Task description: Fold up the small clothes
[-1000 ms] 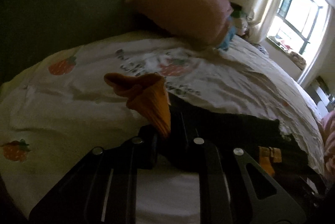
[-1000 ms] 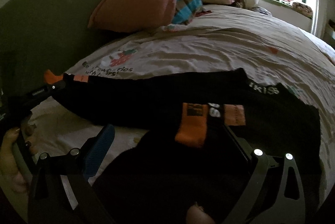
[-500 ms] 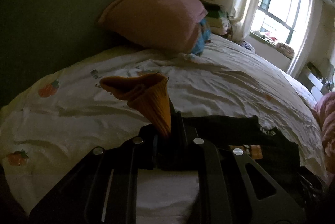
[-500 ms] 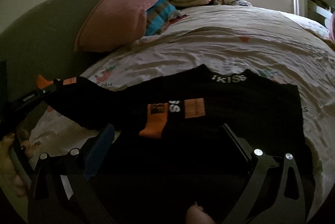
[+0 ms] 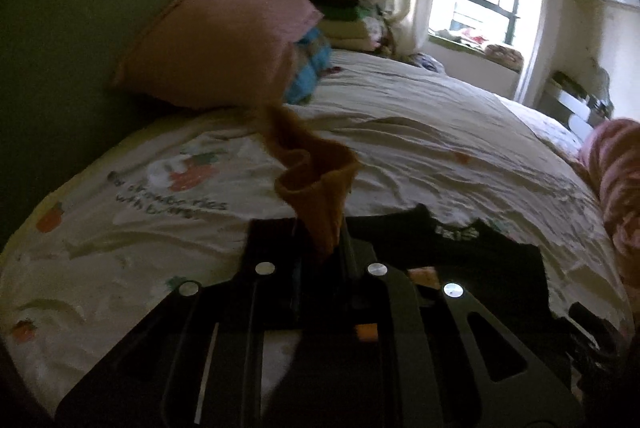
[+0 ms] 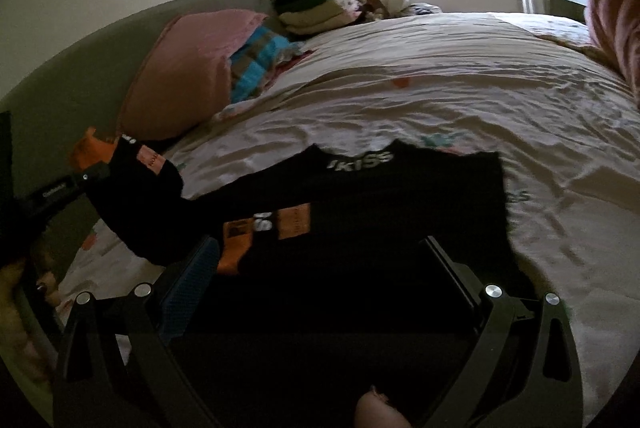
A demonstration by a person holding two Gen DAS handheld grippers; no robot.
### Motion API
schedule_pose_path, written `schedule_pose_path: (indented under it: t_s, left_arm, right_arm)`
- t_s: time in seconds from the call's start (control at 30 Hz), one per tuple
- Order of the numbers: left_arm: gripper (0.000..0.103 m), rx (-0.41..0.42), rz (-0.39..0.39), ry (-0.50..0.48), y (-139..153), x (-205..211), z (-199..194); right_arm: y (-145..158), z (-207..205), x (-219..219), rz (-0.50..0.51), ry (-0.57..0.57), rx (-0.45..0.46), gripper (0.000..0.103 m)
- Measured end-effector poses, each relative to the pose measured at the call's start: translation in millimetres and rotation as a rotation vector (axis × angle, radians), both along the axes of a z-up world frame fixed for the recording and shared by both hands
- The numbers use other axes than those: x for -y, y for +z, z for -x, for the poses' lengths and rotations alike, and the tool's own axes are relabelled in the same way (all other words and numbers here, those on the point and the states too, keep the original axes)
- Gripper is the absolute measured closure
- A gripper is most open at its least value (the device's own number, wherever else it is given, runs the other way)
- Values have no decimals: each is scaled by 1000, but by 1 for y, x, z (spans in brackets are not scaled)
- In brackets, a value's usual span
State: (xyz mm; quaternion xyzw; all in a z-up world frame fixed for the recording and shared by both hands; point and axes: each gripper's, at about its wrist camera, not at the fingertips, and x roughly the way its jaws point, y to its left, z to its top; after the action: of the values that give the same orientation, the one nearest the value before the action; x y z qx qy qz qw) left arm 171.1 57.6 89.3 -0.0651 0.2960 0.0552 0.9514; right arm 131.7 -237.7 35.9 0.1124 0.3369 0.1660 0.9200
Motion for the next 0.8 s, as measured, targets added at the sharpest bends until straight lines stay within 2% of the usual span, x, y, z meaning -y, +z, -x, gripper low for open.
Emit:
schedule_pose_path:
  t_s: [0.3, 0.6, 0.8]
  left_arm:
    - [98, -25, -24, -127, -7, 61, -16]
    - [100, -89, 0, -245, -29, 106, -27]
    - [100, -132, -2, -308, -49, 133, -32]
  right_arm:
    - [-3, 2, 51, -43, -90, 7, 5]
    - [-7, 2, 74, 9, -162, 9, 5]
    - [-15, -2, 85, 10, -189, -15, 5]
